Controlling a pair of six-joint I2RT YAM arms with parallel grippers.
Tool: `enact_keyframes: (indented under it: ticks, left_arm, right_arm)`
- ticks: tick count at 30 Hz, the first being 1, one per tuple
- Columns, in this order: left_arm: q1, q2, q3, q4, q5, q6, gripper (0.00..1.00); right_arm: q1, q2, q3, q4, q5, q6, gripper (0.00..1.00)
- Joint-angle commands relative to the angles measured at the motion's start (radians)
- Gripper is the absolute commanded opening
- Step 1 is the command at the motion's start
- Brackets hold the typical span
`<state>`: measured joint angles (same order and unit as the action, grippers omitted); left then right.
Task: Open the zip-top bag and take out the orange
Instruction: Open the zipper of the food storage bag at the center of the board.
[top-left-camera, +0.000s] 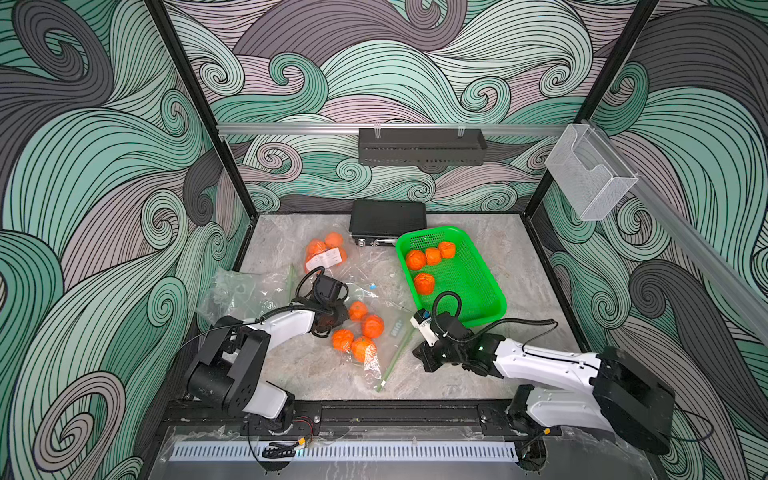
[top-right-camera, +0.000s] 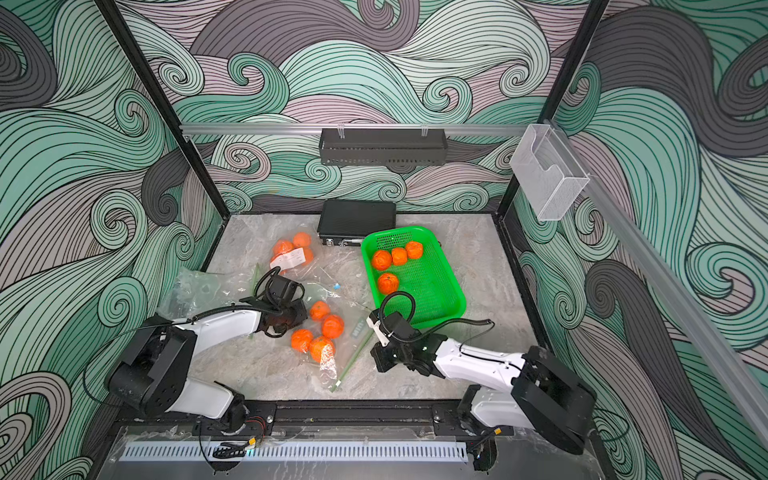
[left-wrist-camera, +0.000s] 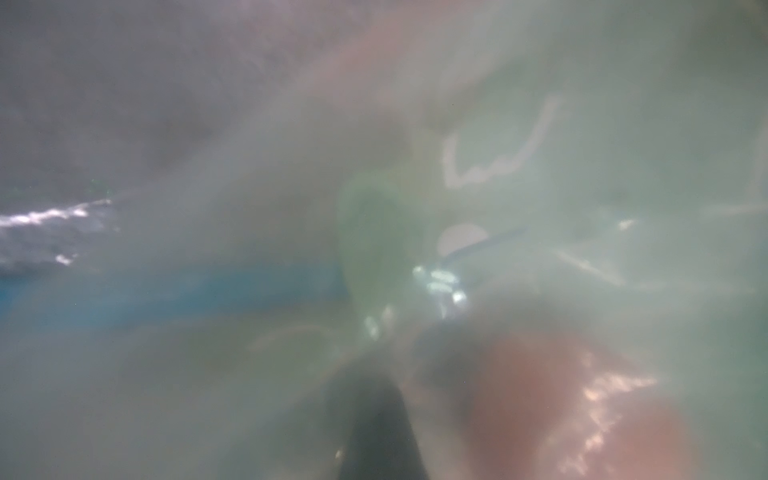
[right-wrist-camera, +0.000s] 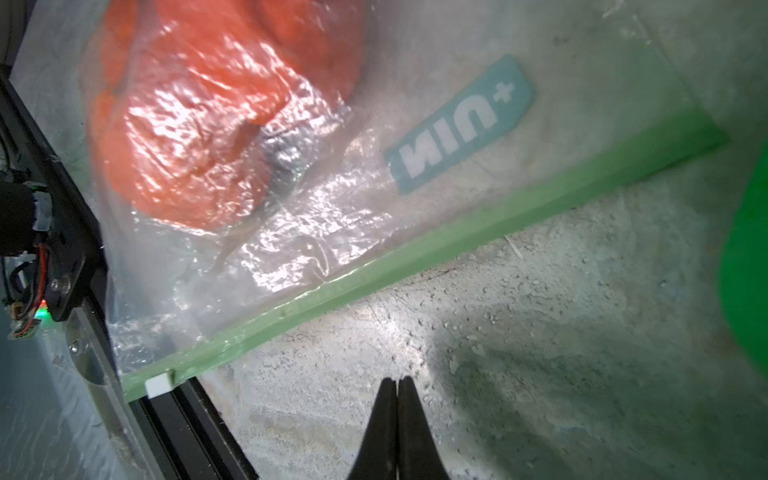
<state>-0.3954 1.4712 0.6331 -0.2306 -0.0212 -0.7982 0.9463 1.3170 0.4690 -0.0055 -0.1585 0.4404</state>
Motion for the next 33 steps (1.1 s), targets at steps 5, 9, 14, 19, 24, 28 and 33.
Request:
enact_keyframes:
  ticks: [5,9,14,19,24,28,33]
  left_arm:
    - [0.0,0.069,-0.067,-0.131,-0.04,-0.003,0.0]
    - [0.0,0.067,-0.067,-0.129,-0.039,-0.001,0.0]
    - [0.0,0.07,-0.066,-0.127,-0.037,0.001,0.0]
    - [0.0,0.07,-0.067,-0.125,-0.034,0.004,0.0]
    - [0.0,0.075,-0.066,-0.122,-0.03,0.007,0.0]
    - [0.0,0.073,-0.065,-0.121,-0.028,0.01,0.0]
    - [-0.003,0.075,-0.069,-0.117,-0.023,0.011,0.0]
  right_arm:
    - [0.012,0.154,0.067,0.134,0.034,0.069,0.07]
    - [0.014,0.194,0.109,0.139,0.04,0.067,0.07]
    - [0.014,0.224,0.144,0.15,0.034,0.057,0.08]
    - [0.014,0.229,0.176,0.162,-0.005,0.044,0.09]
    - [0.014,0.231,0.181,0.183,-0.019,0.039,0.1]
    - [0.014,0.277,0.194,0.204,-0.044,0.04,0.15]
    - [0.016,0.322,0.192,0.246,-0.06,0.036,0.19]
